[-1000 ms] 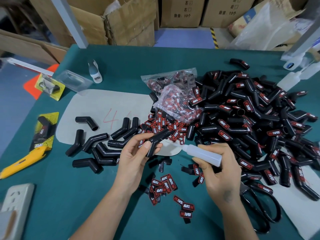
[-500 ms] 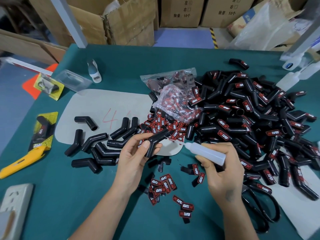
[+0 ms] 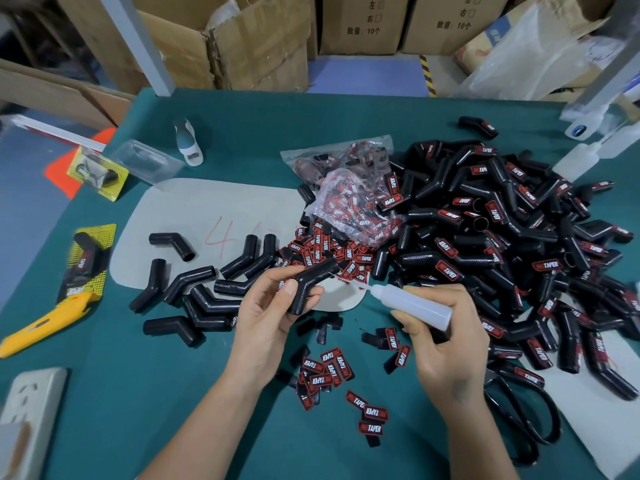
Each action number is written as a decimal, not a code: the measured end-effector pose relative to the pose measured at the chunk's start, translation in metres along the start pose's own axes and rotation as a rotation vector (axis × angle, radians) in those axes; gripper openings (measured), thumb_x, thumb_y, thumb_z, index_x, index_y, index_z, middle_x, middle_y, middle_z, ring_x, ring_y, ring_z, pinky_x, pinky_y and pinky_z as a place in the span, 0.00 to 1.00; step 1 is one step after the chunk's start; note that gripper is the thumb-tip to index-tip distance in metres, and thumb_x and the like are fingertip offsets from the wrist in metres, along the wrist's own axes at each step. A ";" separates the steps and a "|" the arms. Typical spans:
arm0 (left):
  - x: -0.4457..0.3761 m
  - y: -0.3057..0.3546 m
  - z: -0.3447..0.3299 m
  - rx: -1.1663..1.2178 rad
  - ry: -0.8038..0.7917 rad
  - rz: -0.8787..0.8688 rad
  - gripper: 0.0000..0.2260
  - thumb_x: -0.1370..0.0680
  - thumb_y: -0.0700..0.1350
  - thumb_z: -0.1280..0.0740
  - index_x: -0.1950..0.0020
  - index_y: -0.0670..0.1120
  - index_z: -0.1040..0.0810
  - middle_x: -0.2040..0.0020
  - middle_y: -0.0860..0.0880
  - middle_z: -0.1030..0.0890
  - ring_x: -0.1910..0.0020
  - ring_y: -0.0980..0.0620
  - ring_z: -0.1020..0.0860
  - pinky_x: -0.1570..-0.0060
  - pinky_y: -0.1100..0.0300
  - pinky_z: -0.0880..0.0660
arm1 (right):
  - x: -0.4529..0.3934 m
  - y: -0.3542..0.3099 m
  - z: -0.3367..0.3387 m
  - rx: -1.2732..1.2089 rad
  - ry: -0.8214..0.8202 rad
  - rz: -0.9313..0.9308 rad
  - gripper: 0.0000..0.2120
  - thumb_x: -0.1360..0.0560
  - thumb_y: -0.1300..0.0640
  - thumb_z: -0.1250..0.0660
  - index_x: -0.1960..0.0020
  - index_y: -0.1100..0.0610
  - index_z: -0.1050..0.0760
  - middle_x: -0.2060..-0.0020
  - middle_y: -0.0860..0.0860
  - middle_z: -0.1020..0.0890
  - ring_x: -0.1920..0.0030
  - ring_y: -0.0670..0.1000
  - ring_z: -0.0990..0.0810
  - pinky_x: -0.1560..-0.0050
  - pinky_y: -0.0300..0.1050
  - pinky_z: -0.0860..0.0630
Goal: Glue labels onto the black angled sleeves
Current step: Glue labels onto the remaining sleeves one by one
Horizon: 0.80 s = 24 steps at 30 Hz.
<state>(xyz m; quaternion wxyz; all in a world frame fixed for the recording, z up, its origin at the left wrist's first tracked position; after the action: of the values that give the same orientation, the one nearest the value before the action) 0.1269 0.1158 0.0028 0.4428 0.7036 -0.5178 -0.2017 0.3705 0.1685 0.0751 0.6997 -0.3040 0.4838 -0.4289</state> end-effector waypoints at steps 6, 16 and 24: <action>0.000 -0.001 -0.001 0.008 0.008 0.015 0.09 0.21 0.44 0.30 0.42 0.45 0.15 0.45 0.39 0.15 0.47 0.43 0.14 0.46 0.57 0.18 | 0.002 -0.001 -0.006 -0.005 -0.035 0.008 0.10 0.24 0.53 0.29 0.42 0.48 0.23 0.50 0.42 0.21 0.49 0.40 0.21 0.50 0.27 0.28; 0.000 0.000 -0.001 0.019 0.013 0.020 0.09 0.21 0.44 0.29 0.42 0.45 0.15 0.46 0.40 0.15 0.47 0.44 0.14 0.47 0.58 0.17 | 0.001 -0.001 -0.005 -0.006 -0.033 0.010 0.10 0.23 0.53 0.30 0.42 0.49 0.23 0.48 0.40 0.22 0.50 0.40 0.21 0.51 0.28 0.28; 0.001 0.001 -0.001 0.034 0.015 0.031 0.11 0.23 0.46 0.27 0.43 0.45 0.15 0.45 0.36 0.16 0.48 0.44 0.13 0.47 0.59 0.17 | 0.000 -0.001 -0.003 0.004 -0.020 0.010 0.11 0.23 0.52 0.30 0.42 0.44 0.24 0.47 0.39 0.21 0.48 0.41 0.20 0.49 0.29 0.28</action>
<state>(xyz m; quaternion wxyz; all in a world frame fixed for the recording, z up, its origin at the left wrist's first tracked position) 0.1277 0.1157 0.0044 0.4377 0.7046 -0.5286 -0.1805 0.3674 0.1681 0.0753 0.7072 -0.3045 0.4773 -0.4234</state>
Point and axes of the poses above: each hand's wrist, its own x-axis away from the middle knuckle, its own z-axis out of the back of the hand, y = z × x, the point moved 9 cm from there along -x, towards the middle knuckle
